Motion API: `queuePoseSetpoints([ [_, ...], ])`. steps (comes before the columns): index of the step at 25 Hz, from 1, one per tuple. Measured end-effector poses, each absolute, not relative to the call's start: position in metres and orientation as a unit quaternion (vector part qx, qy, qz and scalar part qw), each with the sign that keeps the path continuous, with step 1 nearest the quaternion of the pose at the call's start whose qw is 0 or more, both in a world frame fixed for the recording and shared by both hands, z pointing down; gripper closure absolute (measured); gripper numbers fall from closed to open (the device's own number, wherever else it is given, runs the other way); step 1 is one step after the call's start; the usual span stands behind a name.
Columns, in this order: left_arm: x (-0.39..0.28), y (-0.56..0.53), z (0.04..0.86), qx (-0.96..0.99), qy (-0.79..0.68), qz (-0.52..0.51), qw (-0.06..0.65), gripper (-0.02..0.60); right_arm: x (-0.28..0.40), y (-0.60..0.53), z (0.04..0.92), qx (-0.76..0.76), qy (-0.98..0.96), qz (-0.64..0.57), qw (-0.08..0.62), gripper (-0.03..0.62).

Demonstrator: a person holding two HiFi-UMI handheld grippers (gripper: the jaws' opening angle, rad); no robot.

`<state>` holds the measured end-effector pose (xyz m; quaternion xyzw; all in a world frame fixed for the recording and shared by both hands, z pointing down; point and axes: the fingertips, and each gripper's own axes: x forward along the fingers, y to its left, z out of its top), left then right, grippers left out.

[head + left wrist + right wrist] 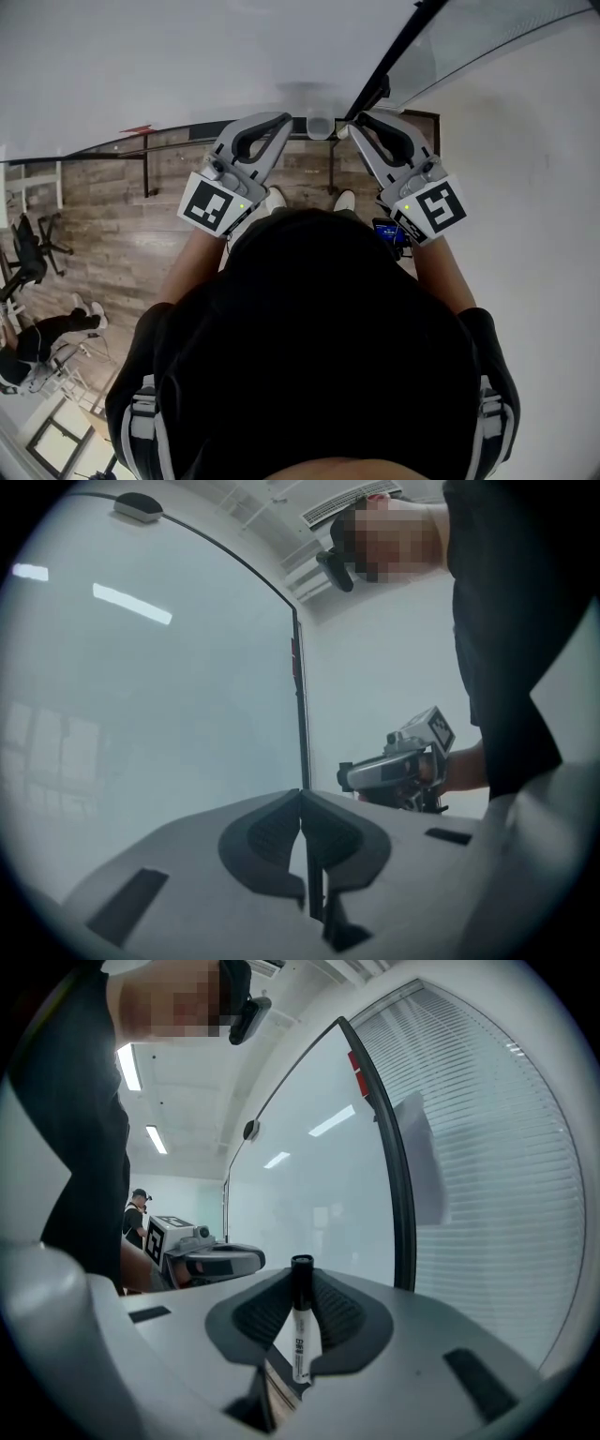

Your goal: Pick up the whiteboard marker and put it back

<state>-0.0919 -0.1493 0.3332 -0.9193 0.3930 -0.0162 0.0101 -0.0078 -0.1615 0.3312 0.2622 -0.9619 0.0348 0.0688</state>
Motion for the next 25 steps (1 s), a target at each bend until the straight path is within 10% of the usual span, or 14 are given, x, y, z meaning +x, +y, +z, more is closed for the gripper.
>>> queuePoseSetpoints([
  [25, -0.076, -0.151, 0.353, -0.921, 0.388, -0.026, -0.013, 0.577, -0.014, -0.167, 0.351, 0.262, -0.961, 0.031, 0.088, 0.534],
])
